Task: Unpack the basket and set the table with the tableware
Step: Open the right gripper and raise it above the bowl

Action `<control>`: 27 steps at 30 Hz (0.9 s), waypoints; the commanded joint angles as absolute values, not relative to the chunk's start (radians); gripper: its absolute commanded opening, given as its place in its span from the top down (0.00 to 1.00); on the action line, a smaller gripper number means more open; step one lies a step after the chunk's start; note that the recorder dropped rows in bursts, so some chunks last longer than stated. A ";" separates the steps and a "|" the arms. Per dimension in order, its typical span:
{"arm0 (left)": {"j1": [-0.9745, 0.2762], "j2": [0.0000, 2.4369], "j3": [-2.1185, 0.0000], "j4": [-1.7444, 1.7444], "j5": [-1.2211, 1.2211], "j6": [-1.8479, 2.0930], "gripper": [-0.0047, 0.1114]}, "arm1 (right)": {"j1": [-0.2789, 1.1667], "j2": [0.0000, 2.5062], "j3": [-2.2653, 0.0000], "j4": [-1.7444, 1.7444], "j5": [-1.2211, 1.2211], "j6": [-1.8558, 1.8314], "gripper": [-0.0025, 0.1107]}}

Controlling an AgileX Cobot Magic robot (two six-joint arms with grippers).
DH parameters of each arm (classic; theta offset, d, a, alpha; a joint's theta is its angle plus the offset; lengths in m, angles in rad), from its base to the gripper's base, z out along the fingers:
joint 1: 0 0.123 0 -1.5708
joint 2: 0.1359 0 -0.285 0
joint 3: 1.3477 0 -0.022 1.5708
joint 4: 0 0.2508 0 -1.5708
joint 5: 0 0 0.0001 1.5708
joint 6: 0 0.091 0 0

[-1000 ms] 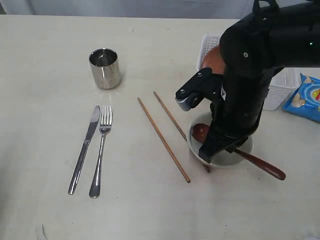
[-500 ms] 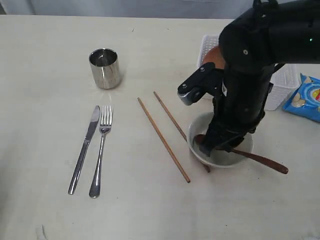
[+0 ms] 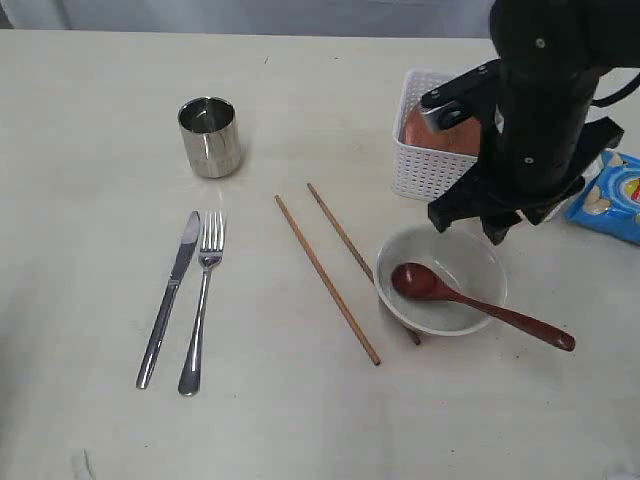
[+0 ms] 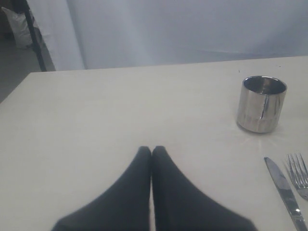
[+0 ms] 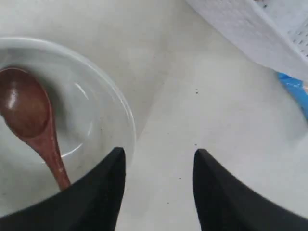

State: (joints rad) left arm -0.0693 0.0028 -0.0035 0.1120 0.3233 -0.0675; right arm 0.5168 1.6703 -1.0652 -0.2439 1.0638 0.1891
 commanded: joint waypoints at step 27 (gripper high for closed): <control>-0.067 0.000 0.000 0.108 0.323 -0.068 0.96 | 0.420 1.759 -1.022 -0.040 0.980 0.036 0.60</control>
